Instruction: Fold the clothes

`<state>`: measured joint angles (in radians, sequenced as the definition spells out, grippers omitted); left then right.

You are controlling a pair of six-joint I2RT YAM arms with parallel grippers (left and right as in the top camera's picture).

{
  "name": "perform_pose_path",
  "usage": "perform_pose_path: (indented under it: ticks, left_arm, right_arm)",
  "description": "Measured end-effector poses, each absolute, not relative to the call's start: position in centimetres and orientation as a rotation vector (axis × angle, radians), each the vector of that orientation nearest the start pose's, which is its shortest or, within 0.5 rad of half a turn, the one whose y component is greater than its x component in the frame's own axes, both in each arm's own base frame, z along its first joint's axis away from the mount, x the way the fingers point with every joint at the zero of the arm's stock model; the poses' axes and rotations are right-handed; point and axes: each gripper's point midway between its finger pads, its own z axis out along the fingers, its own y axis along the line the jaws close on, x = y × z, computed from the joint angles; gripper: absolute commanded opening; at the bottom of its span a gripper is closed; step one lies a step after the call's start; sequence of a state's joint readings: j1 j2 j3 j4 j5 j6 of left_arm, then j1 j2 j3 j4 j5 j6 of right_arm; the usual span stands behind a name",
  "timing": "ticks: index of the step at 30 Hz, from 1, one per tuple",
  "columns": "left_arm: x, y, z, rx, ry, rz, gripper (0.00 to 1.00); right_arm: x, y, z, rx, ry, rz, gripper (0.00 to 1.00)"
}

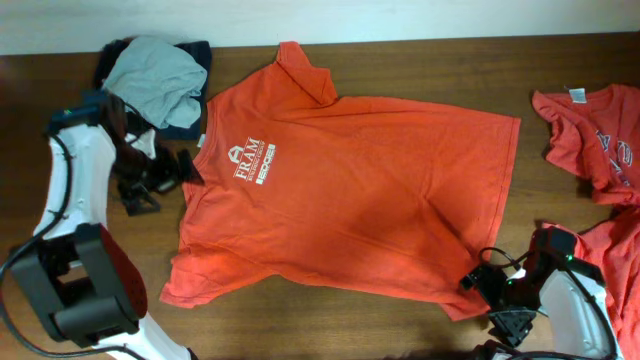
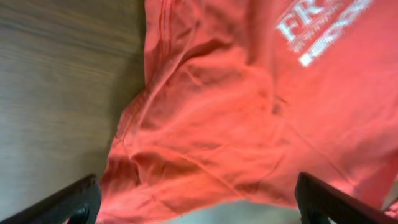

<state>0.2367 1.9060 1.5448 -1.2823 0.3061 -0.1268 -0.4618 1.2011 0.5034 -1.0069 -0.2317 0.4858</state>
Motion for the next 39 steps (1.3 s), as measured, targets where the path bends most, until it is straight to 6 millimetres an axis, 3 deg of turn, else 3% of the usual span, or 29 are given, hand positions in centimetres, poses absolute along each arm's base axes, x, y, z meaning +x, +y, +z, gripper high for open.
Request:
perform_pose_path:
  ticks: [2, 6, 8, 10, 17, 24, 28, 31, 33, 35, 39]
  left_arm:
    - [33.2, 2.7, 7.9, -0.604, 3.134, -0.503, 0.99]
    - [32.4, 2.7, 6.3, -0.649, 3.153, -0.479, 0.99]
    - [32.0, 2.9, 5.9, -0.671, 3.161, -0.461, 0.99]
    - [31.7, 2.9, 5.5, -0.695, 3.166, -0.450, 0.99]
    - [28.6, 2.4, 3.1, -0.779, 3.248, -0.440, 0.95]
    - [27.0, 3.0, 3.1, -0.792, 3.302, -0.345, 0.90]
    - [26.7, 4.3, 6.3, -0.745, 3.227, -0.208, 0.89]
    - [25.6, 4.6, 9.6, -0.697, 3.168, -0.147, 0.71]
    - [25.3, 4.8, 10.4, -0.668, 3.145, -0.124, 0.62]
    - [24.5, 4.9, 9.9, -0.664, 3.154, -0.091, 0.57]
    - [22.3, 5.0, 6.8, -0.670, 3.223, -0.042, 0.56]
  right_arm:
    - [12.8, -1.5, 0.8, 1.441, 2.906, 0.369, 0.67]
    - [13.6, -1.1, 0.7, 1.340, 2.926, 0.345, 0.62]
    - [13.9, -0.7, 0.6, 1.291, 2.939, 0.341, 0.43]
    - [14.0, -0.5, 0.6, 1.273, 2.948, 0.333, 0.32]
    - [14.0, -0.4, 0.0, 1.302, 2.968, 0.323, 0.31]
    - [13.9, -0.4, -0.1, 1.307, 2.975, 0.323, 0.33]
    - [13.9, -0.4, -0.1, 1.307, 2.976, 0.323, 0.33]
    - [14.1, -0.4, -0.2, 1.302, 2.968, 0.324, 0.34]
    - [14.1, -0.5, -0.2, 1.300, 2.967, 0.324, 0.35]
    - [14.1, -0.5, -0.2, 1.299, 2.967, 0.324, 0.36]
    - [14.1, -0.5, -0.2, 1.295, 2.968, 0.325, 0.37]
